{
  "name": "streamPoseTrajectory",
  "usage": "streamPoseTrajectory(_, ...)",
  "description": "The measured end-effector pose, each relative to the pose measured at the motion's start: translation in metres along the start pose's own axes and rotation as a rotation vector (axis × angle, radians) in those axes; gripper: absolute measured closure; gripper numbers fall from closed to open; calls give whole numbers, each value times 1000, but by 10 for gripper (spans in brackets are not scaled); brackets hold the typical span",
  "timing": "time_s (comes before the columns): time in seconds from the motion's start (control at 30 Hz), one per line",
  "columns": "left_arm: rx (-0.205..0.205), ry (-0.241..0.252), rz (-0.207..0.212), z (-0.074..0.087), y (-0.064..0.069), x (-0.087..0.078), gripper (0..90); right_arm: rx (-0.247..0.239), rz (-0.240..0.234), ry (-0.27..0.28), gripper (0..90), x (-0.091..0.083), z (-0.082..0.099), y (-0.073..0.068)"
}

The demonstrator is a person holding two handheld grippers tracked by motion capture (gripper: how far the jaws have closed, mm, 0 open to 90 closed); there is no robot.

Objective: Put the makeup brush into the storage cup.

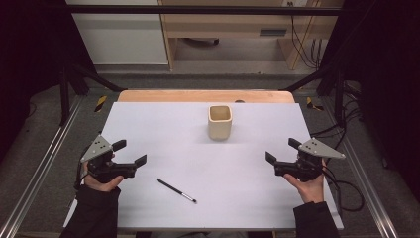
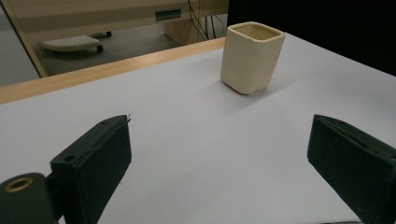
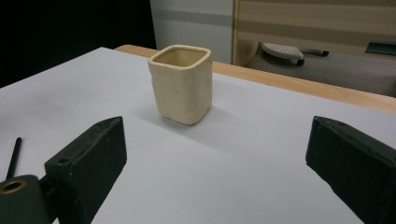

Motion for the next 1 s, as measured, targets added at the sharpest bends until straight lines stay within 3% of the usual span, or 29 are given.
streamPoseTrajectory(0.57, 35, -56, 42, 6, 13, 9, 59, -7, -4, -7, 57, 0, 0, -1)
streamPoseTrajectory(1.0, 95, -164, 94, 23, 32, 29, 59, -3, -6, 0, 57, -3, -1, -3)
Point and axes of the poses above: each handheld gripper's, and its own axes: x roughly forward along the jaws, z roughly out of its underside, y roughly to its right, the point moved 9 cm from there along x, roughly forward along the jaws, and after that the axes turned 7 degrees about -y, right-handed, at the moved point
